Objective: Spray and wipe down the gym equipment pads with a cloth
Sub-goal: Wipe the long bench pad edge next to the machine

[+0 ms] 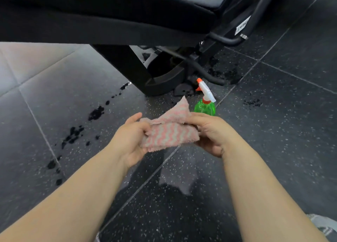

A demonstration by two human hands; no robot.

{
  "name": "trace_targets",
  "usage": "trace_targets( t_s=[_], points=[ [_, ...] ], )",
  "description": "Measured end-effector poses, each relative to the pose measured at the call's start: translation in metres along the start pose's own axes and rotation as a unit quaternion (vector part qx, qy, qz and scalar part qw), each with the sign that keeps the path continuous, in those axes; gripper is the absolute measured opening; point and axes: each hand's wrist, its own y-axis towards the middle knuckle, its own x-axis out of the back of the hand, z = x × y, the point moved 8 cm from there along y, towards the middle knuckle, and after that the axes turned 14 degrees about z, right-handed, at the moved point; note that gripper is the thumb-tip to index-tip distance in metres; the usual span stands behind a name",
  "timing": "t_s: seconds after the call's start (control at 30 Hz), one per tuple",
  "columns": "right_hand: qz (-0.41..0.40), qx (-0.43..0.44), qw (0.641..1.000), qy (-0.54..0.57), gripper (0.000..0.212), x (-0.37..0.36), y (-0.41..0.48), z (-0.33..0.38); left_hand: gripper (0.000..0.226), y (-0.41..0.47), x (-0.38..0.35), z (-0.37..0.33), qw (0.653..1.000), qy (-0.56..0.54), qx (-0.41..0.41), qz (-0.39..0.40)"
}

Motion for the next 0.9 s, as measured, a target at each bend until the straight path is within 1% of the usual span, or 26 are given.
trace_targets(
  t_s=[0.03, 0.07, 0.1, 0.13, 0.17, 0.23, 0.27, 0.3, 0.33, 0.4, 0.43, 0.47, 0.5, 0.53, 0.57, 0.6, 0.63, 0.67, 0.7, 0.73, 0.8, 0.87, 0.9],
  points=[
    [-0.028, -0.013, 0.999, -0.023, 0.053, 0.008, -0.001, -0.003, 0.06, 0.001, -0.005, 0.003, 0.999, -0.007, 0.034, 0.023],
    [-0.049, -0.017, 0.998, -0.042, 0.062, 0.014, -0.003, -0.006, 0.049, 0.0, -0.011, 0.008, 0.996, 0.016, 0.071, 0.051],
    [-0.052, -0.016, 0.997, -0.053, 0.067, 0.018, -0.003, -0.007, 0.044, 0.001, -0.017, 0.013, 0.99, 0.051, 0.101, 0.086],
    [-0.039, -0.012, 0.997, -0.059, 0.067, 0.017, -0.004, -0.006, 0.046, 0.003, -0.018, 0.015, 0.987, 0.082, 0.106, 0.089],
    [-0.022, -0.005, 0.998, -0.056, 0.065, 0.016, -0.004, -0.005, 0.047, 0.009, -0.013, 0.015, 0.99, 0.089, 0.089, 0.062],
    [0.019, 0.013, 0.999, -0.037, 0.064, 0.013, -0.006, 0.004, 0.023, 0.014, -0.002, 0.01, 0.991, 0.119, 0.051, -0.041],
    [0.035, 0.018, 0.998, -0.039, 0.066, 0.012, -0.005, 0.008, 0.021, 0.013, 0.001, 0.01, 0.99, 0.117, 0.049, -0.068],
    [0.044, 0.023, 0.997, -0.052, 0.068, 0.013, -0.005, 0.013, 0.017, 0.017, 0.001, 0.014, 0.99, 0.113, 0.055, -0.067],
    [0.052, 0.024, 0.996, -0.075, 0.069, 0.013, -0.004, 0.017, 0.007, 0.017, -0.005, 0.016, 0.99, 0.113, 0.064, -0.045],
    [0.062, 0.019, 0.99, -0.129, 0.069, 0.014, -0.003, 0.024, 0.054, 0.017, -0.016, 0.022, 0.981, 0.168, 0.097, 0.01],
    [0.061, 0.022, 0.986, -0.151, 0.069, 0.015, -0.002, 0.028, 0.072, 0.02, -0.016, 0.02, 0.975, 0.204, 0.084, 0.006],
    [0.055, 0.03, 0.984, -0.169, 0.069, 0.018, -0.002, 0.032, 0.082, 0.021, -0.014, 0.013, 0.961, 0.27, 0.051, -0.027],
    [0.039, 0.045, 0.982, -0.181, 0.069, 0.02, -0.001, 0.037, 0.083, 0.019, -0.012, 0.003, 0.933, 0.35, 0.01, -0.076],
    [0.016, 0.063, 0.98, -0.189, 0.069, 0.023, -0.002, 0.044, 0.079, 0.014, -0.014, -0.006, 0.903, 0.41, -0.023, -0.127],
    [-0.003, 0.083, 0.979, -0.188, 0.069, 0.026, -0.003, 0.05, 0.075, 0.011, -0.019, -0.008, 0.895, 0.419, -0.038, -0.148],
    [-0.009, 0.099, 0.98, -0.174, 0.068, 0.027, -0.003, 0.056, 0.075, 0.013, -0.024, 0.0, 0.927, 0.357, -0.014, -0.115],
    [0.001, 0.11, 0.983, -0.148, 0.067, 0.025, -0.003, 0.058, 0.085, 0.019, -0.035, 0.018, 0.963, 0.264, 0.041, -0.044],
    [0.02, 0.116, 0.986, -0.117, 0.066, 0.021, -0.003, 0.059, 0.095, 0.021, -0.05, 0.035, 0.979, 0.177, 0.092, 0.036],
    [0.042, 0.118, 0.988, -0.085, 0.065, 0.015, -0.003, 0.059, 0.101, 0.021, -0.064, 0.042, 0.983, 0.117, 0.102, 0.098],
    [0.06, 0.118, 0.99, -0.057, 0.064, 0.01, -0.004, 0.058, 0.096, 0.023, -0.072, 0.042, 0.985, 0.08, 0.08, 0.132],
    [0.079, 0.108, 0.991, -0.019, 0.06, 0.004, -0.004, 0.052, 0.077, 0.027, -0.079, 0.032, 0.988, 0.009, 0.02, 0.155],
    [0.081, 0.099, 0.992, -0.003, 0.054, 0.002, -0.004, 0.046, 0.065, 0.024, -0.084, 0.025, 0.983, -0.044, 0.0, 0.175],
    [0.072, 0.102, 0.992, -0.014, 0.049, 0.002, -0.006, 0.044, 0.058, 0.023, -0.085, 0.025, 0.982, -0.053, 0.0, 0.183]
  ],
)
